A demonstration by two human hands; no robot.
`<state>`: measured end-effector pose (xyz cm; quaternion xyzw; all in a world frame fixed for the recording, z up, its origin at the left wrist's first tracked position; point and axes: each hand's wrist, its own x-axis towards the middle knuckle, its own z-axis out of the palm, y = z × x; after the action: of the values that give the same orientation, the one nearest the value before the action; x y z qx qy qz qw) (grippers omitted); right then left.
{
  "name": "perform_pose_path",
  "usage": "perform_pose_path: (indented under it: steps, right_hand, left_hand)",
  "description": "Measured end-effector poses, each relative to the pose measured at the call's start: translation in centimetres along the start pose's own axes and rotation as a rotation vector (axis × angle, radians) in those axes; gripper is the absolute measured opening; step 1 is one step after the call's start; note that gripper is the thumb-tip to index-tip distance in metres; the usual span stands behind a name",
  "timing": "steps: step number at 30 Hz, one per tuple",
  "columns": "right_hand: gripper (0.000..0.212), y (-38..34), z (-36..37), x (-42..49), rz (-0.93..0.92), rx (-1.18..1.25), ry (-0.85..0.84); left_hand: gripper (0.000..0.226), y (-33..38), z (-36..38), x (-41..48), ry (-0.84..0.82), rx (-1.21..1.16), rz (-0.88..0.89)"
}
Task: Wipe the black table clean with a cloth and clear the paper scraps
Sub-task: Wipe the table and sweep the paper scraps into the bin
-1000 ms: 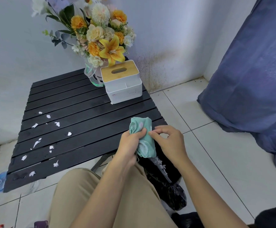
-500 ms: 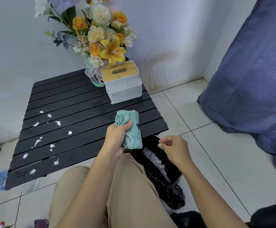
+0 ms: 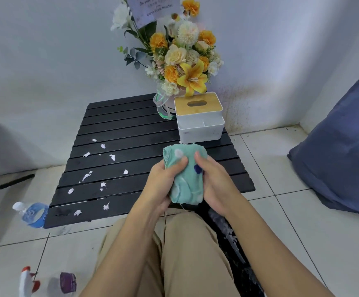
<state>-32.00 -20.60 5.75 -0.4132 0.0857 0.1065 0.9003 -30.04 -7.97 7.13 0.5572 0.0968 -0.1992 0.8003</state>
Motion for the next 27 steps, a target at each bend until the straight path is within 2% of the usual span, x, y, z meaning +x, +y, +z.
perform_pose_path:
  steps: [3,5,6,8,10,12,14,15,17,19,21,23,25,27]
  right_hand:
    - [0.030,1.4,2.5,2.4,0.042,0.052,-0.006]
    - [0.027,2.5,4.3,4.7,0.060,0.032,0.017]
    - [0.028,2.9,5.4,5.9,0.067,0.013,0.045]
    - [0.040,3.5,7.4,8.8,0.107,0.015,0.038]
    - [0.068,3.6,9.4,11.7,0.207,0.029,-0.082]
    - [0.083,3.3,10.8,14.8,0.286,-0.035,-0.168]
    - [0.080,2.9,11.4,18.0,0.239,-0.226,-0.081]
    - [0.070,2.9,11.5,19.5,0.165,-0.337,0.002]
    - [0.048,3.3,10.9,22.5,-0.028,-0.561,0.197]
    - [0.032,4.8,9.0,25.4,-0.253,-0.938,0.320]
    - [0.032,6.9,7.1,27.8,-0.377,-1.311,0.262]
    - [0.046,8.8,6.1,29.5,-0.339,-1.589,0.154]
    - [0.056,10.0,6.0,30.1,-0.259,-1.808,0.114]
    - [0.059,10.7,6.0,30.2,-0.273,-1.983,0.136]
  left_hand:
    - [0.041,0.5,-2.2,1.6,0.388,0.406,0.281]
    - [0.048,1.1,-4.2,2.7,0.523,0.553,0.459]
    - [0.046,1.4,-5.1,3.1,0.515,0.564,0.505]
    - [0.044,2.2,-6.7,4.2,0.407,0.496,0.456]
    - [0.050,3.4,-8.5,5.7,0.319,0.361,0.327]
    - [0.049,4.8,-10.9,7.9,0.374,0.212,0.250]
    - [0.032,6.4,-14.0,10.4,0.498,0.045,0.184]
    - [0.024,7.4,-15.6,11.5,0.545,-0.007,0.165]
    - [0.015,10.2,-18.8,13.6,0.617,0.034,0.214]
    - [0.011,13.9,-21.8,15.9,0.663,0.210,0.364]
    - [0.013,17.6,-24.3,18.5,0.681,0.477,0.558]
    - [0.016,20.6,-26.1,21.4,0.687,0.784,0.741]
    - [0.026,22.2,-27.7,24.3,0.644,1.044,0.833]
    - [0.038,22.3,-29.9,27.5,0.540,1.278,0.717]
